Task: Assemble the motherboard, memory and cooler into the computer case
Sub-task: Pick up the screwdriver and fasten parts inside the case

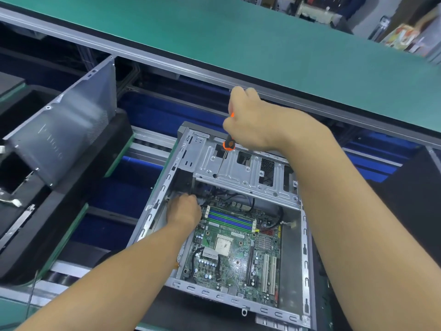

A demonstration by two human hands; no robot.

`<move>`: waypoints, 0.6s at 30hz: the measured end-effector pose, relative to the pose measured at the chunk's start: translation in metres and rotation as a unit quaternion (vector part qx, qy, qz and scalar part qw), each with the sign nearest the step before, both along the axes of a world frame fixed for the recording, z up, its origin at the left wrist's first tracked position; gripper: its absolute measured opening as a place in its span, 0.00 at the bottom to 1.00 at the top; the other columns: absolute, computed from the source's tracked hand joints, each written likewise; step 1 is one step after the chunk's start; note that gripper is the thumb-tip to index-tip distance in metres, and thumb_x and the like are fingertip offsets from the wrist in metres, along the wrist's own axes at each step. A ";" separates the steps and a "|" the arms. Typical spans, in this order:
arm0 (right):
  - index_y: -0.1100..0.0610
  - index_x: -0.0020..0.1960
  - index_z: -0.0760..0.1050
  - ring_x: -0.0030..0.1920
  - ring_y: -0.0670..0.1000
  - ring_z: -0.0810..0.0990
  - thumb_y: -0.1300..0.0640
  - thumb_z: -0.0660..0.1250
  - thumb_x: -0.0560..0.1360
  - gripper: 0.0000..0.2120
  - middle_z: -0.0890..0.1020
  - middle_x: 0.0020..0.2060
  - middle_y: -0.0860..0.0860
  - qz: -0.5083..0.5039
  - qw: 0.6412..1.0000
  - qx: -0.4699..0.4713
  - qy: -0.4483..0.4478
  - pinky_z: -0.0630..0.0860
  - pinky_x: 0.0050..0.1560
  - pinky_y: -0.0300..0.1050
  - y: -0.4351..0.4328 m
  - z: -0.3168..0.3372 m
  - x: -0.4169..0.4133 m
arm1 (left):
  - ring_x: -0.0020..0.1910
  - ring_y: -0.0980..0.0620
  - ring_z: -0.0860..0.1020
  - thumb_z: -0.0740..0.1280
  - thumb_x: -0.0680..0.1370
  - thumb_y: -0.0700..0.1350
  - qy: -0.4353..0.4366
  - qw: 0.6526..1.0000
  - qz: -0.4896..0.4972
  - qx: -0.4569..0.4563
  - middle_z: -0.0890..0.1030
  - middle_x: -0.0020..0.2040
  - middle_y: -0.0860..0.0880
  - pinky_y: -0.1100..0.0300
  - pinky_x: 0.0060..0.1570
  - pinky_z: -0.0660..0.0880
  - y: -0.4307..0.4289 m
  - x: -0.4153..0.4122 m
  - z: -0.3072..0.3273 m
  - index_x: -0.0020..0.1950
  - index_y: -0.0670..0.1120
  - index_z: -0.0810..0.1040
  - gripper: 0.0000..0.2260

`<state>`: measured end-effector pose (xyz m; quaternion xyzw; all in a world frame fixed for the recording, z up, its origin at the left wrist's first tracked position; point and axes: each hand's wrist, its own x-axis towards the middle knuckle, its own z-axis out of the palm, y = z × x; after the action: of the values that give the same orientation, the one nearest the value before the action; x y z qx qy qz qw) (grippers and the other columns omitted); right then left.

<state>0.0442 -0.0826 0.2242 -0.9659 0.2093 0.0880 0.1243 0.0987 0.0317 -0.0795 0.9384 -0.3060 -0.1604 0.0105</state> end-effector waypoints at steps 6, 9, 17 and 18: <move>0.58 0.53 0.65 0.36 0.54 0.69 0.55 0.55 0.86 0.06 0.74 0.48 0.56 0.051 0.995 -0.074 0.034 0.60 0.31 0.48 0.003 0.004 -0.002 | 0.42 0.48 0.75 0.57 0.82 0.48 0.001 1.000 0.002 0.008 0.81 0.47 0.46 0.54 0.48 0.77 0.000 0.000 -0.001 0.52 0.44 0.81 0.14; 0.58 0.50 0.66 0.32 0.51 0.73 0.49 0.55 0.86 0.13 0.75 0.37 0.54 0.029 0.996 -0.079 0.019 0.60 0.29 0.46 0.004 0.003 -0.001 | 0.44 0.48 0.76 0.57 0.81 0.48 -0.004 1.000 -0.003 0.015 0.81 0.47 0.46 0.53 0.49 0.77 -0.001 -0.001 0.000 0.51 0.44 0.81 0.14; 0.57 0.45 0.71 0.30 0.53 0.73 0.43 0.56 0.84 0.19 0.74 0.31 0.53 -0.026 0.994 -0.104 0.009 0.62 0.29 0.44 0.007 0.001 0.006 | 0.45 0.47 0.77 0.57 0.82 0.48 0.018 0.999 0.009 -0.027 0.80 0.51 0.46 0.52 0.51 0.76 -0.001 -0.002 0.004 0.57 0.45 0.79 0.14; 0.57 0.46 0.69 0.33 0.53 0.72 0.41 0.56 0.84 0.20 0.74 0.35 0.52 -0.037 0.995 -0.093 0.010 0.61 0.30 0.46 0.008 0.001 0.006 | 0.45 0.47 0.77 0.57 0.82 0.47 0.036 0.997 0.014 -0.061 0.80 0.53 0.46 0.53 0.49 0.76 -0.002 -0.003 0.004 0.59 0.45 0.79 0.13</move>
<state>0.0499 -0.0748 0.2254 -0.9640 0.2534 0.0730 0.0348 0.0960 0.0301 -0.0753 0.9338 -0.3013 -0.1755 0.0808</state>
